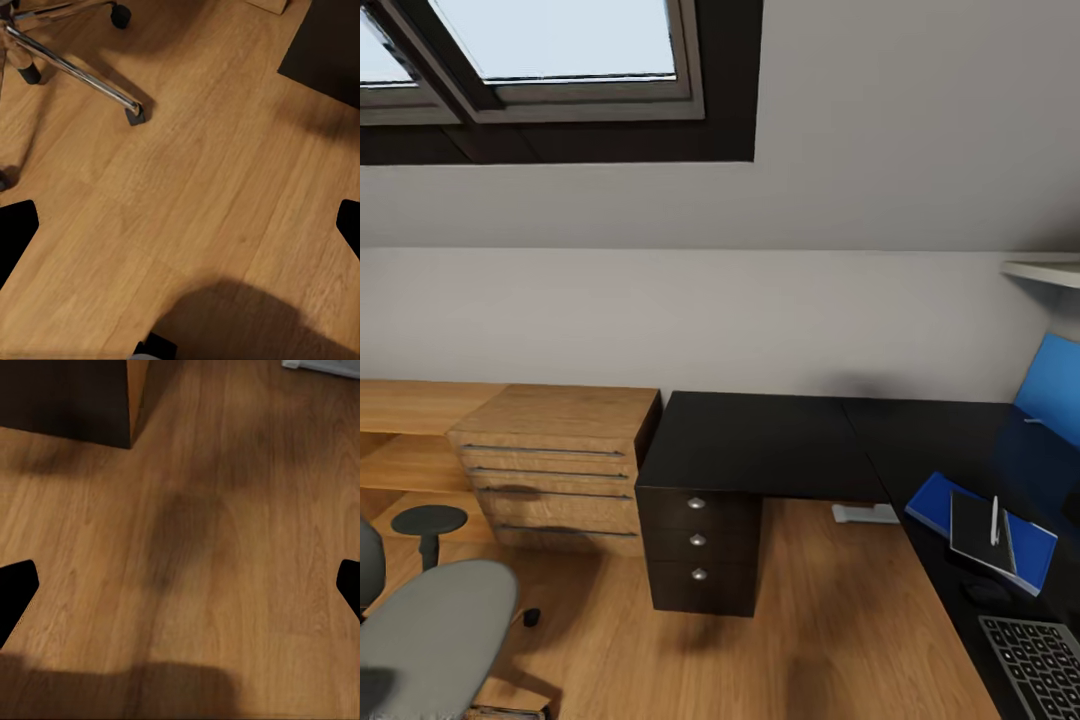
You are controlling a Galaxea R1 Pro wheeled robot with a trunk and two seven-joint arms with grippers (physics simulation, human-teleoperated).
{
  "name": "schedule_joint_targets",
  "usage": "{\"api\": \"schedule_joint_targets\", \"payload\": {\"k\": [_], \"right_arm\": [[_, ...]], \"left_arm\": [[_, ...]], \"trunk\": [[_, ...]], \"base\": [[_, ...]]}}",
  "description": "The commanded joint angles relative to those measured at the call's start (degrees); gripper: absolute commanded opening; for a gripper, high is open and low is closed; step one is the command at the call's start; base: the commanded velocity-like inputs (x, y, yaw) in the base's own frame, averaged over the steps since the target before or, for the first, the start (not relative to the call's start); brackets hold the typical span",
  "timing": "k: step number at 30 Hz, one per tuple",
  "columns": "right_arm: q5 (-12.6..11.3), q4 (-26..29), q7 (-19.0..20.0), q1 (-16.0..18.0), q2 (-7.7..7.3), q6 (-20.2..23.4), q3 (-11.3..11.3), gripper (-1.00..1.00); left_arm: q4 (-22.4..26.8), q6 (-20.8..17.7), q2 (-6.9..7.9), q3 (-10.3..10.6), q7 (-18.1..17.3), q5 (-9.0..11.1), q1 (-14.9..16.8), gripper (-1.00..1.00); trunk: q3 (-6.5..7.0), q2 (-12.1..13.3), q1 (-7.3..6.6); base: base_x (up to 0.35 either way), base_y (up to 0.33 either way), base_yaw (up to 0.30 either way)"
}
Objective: In the bedroom, organize the workspace by keeping the computer under the desk, ensuring the monitor is on the desk, placing the keyboard on the desk next to the monitor, placing the mouse on the desk next to the keyboard, moving the folder from the swivel chair onto the desk next to the mouse, stacking the notebook on top of the folder with the pen on top of the notebook, and positioning the swivel chair next to the desk.
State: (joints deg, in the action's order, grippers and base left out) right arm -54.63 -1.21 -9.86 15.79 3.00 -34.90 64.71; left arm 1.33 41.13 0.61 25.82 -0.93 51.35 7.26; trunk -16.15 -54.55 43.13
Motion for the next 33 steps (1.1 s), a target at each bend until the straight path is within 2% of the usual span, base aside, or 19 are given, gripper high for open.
{"api": "schedule_joint_targets", "payload": {"k": [1, 7, 11, 17, 27, 33], "right_arm": [[-0.02, -0.13, -0.36, -0.16, 0.08, -0.16, 0.40, 1.00], [-0.26, -0.11, -0.37, -0.44, -0.05, -0.30, 0.27, 1.00], [-2.68, -0.11, -0.42, -0.48, 0.03, -0.34, 0.31, 1.00], [-5.16, -0.11, -0.43, -0.49, 0.15, -0.35, 0.34, 1.00], [-5.69, -0.09, -0.43, -0.49, 0.42, -0.20, 0.51, 1.00], [-5.24, 0.01, -0.54, -0.49, 0.47, -0.28, 0.82, 1.00]], "left_arm": [[-0.01, -0.19, 0.01, 0.48, -0.12, 0.59, 0.03, 1.00], [-0.01, -2.12, 0.11, 0.46, -0.73, 0.59, 0.03, 1.00], [0.01, -3.91, 0.25, 0.41, -1.11, 0.59, 0.03, 1.00], [0.06, -4.53, 0.10, 0.51, -1.24, 0.52, 0.03, 1.00], [0.05, -4.89, -0.04, 0.59, -4.37, 0.50, 0.03, 1.00], [0.07, -4.96, -0.09, 0.61, -4.54, 0.50, 0.03, 1.00]], "trunk": [[-0.01, -0.05, 0.01], [0.39, -0.05, 0.01], [0.71, -0.05, 0.01], [1.24, -0.05, 0.01], [2.17, -0.05, 0.01], [2.72, -0.05, 0.01]], "base": [[0.000, 0.000, 0.181], [0.000, 0.000, 0.168], [0.000, 0.000, 0.088], [0.000, 0.000, 0.020], [0.000, 0.000, 0.002], [0.000, 0.000, 0.005]]}}
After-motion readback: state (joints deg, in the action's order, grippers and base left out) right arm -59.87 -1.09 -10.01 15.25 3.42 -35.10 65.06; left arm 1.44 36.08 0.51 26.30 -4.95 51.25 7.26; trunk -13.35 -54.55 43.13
